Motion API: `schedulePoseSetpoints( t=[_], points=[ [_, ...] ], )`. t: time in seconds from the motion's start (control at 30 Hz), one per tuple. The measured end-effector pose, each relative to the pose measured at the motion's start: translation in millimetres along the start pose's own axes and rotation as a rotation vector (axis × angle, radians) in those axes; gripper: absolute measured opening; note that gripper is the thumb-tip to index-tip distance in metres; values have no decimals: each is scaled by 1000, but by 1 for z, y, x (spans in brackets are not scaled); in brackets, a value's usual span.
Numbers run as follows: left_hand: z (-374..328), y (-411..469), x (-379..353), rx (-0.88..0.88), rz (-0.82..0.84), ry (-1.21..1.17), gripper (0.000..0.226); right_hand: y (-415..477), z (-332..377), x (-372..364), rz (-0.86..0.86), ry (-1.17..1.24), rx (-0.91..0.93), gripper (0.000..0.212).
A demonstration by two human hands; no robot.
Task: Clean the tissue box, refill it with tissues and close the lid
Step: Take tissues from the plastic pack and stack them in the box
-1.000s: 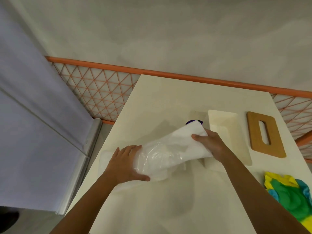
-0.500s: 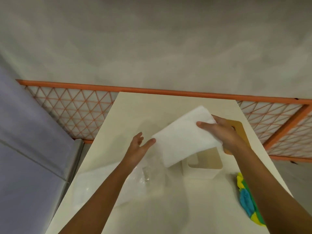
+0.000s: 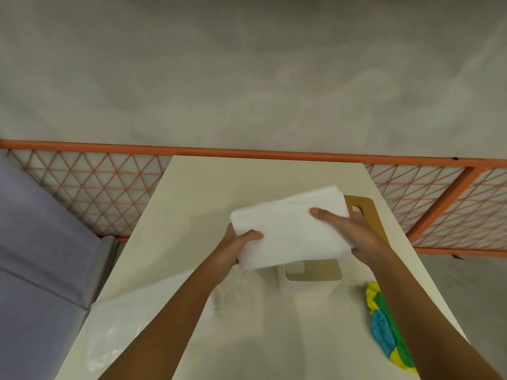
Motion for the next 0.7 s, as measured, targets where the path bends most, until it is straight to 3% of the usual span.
schedulePoseSetpoints(
  t=[0.13,0.37,0.53,0.7],
  points=[
    [1,4,2,-41,-23,33,95,2,-2,-3,-64,24,56,25],
    [-3,17,-2,-119,-43,211,67,15,-19,4,-15,-28,59,14],
    [-26,38,-2,-169,54,475,59,25,-16,24,39,-5,69,23],
    [-64,65,-22,-206,192,691,51,34,3,27,51,-242,154,27]
  ],
)
Point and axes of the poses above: each hand's wrist, its own y-axis towards the middle knuckle, its own x-axis out of the back of the hand, z = x × y, the point moved 1 cm from there along y, towards the middle knuckle, and after that the axes turned 12 degrees about -x, right-handed, at the moved point
